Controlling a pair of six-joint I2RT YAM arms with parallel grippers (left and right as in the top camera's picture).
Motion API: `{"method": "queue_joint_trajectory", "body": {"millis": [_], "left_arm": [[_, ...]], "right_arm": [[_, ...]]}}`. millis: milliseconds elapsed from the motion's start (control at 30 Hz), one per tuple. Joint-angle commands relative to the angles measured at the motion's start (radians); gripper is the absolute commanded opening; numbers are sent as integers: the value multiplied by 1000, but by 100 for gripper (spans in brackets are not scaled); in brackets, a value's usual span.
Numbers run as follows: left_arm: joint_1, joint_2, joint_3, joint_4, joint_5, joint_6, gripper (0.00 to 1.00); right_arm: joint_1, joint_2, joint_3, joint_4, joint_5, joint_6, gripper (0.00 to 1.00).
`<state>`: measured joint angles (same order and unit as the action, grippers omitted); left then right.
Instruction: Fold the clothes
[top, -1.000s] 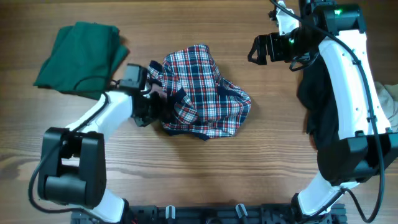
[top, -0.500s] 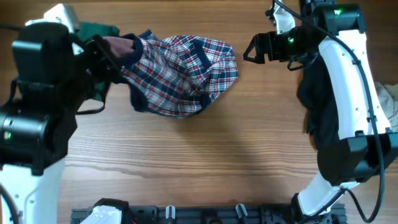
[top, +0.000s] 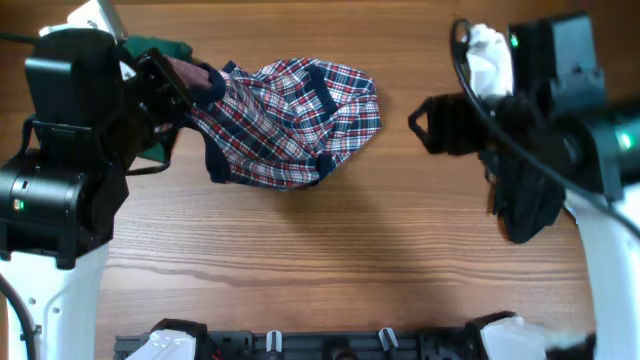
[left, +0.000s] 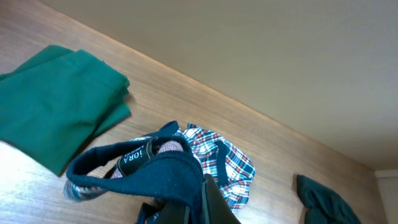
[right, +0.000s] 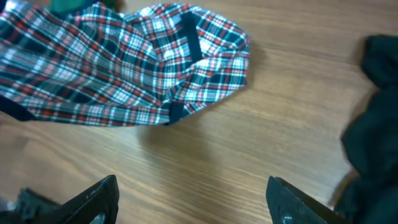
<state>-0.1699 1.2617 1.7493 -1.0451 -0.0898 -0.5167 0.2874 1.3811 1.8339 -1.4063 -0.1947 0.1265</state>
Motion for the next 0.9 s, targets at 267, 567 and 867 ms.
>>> {"method": "queue_joint_trajectory", "body": {"millis": [267, 567, 867], "left_arm": [[5, -7, 13, -14, 7, -42, 4], [5, 14, 11, -103, -40, -41, 4], [5, 176, 11, -316, 27, -37, 100]], "right_arm": [[80, -159, -835, 812, -32, 454, 77], [137, 173, -878, 1140, -144, 523, 79], [124, 135, -875, 1074, -174, 348, 87]]}}
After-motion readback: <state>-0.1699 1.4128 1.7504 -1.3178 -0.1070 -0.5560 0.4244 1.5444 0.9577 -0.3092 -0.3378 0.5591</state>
